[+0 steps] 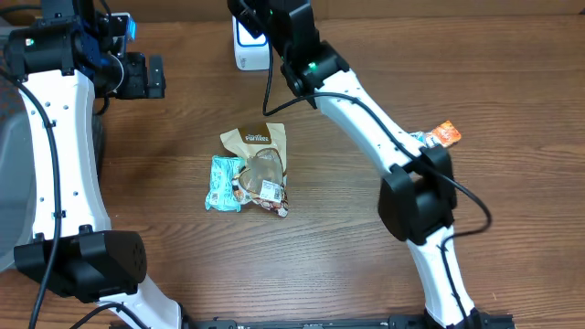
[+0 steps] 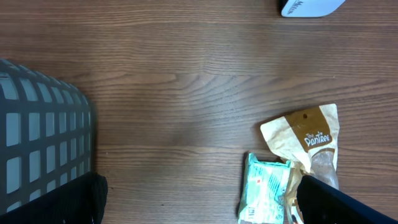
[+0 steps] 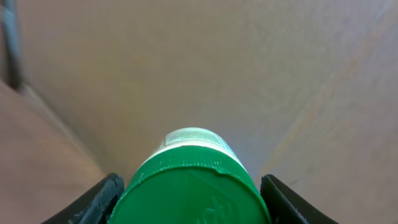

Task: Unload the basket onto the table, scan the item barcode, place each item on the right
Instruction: 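Lift the green jar and hold it before the scanner window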

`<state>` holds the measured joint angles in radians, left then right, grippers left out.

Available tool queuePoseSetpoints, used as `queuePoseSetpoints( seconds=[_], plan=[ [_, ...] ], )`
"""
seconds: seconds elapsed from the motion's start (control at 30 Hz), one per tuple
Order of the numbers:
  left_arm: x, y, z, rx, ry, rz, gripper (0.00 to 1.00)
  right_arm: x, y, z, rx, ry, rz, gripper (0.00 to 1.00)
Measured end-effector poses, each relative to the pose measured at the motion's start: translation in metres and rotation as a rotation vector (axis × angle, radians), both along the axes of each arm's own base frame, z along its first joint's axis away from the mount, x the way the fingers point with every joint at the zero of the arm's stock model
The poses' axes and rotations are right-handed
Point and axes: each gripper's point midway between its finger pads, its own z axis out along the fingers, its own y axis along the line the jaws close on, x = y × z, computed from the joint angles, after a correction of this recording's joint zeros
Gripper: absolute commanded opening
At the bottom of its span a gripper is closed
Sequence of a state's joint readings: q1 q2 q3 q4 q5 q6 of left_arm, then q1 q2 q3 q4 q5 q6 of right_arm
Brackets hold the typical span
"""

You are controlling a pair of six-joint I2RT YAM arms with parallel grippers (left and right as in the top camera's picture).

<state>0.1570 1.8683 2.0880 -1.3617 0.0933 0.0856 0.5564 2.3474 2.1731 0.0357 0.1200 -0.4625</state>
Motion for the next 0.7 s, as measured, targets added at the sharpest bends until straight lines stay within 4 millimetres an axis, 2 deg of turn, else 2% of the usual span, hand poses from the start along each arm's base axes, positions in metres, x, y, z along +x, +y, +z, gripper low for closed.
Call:
queuePoseSetpoints(
  seconds=[0.1,0.27,0.37,0.43,0.57,0.7],
  plan=[
    [0.0,0.0,0.0,0.0,0.0,0.0,1.0,0.017,-0.003,-0.034,-0.113,-0.049,-0.021,0.51],
    [0.0,0.0,0.0,0.0,0.0,0.0,0.99,0.032,-0.004,-0.101,-0.272,-0.054,-0.021,0.51],
    [0.0,0.0,0.0,0.0,0.0,0.0,1.0,0.035,-0.002,-0.121,-0.325,-0.064,-0.015,0.51],
    [0.0,0.0,0.0,0.0,0.0,0.0,1.0,0.035,-0.002,-0.126,-0.357,-0.072,-0.01,0.51],
    [0.0,0.0,0.0,0.0,0.0,0.0,1.0,0.037,-0.001,-0.119,-0.395,-0.123,-0.008,0.51],
    [0.0,0.0,0.0,0.0,0.0,0.0,0.99,0.036,-0.001,-0.12,-0.441,-0.138,-0.001,0.51]
  ],
)
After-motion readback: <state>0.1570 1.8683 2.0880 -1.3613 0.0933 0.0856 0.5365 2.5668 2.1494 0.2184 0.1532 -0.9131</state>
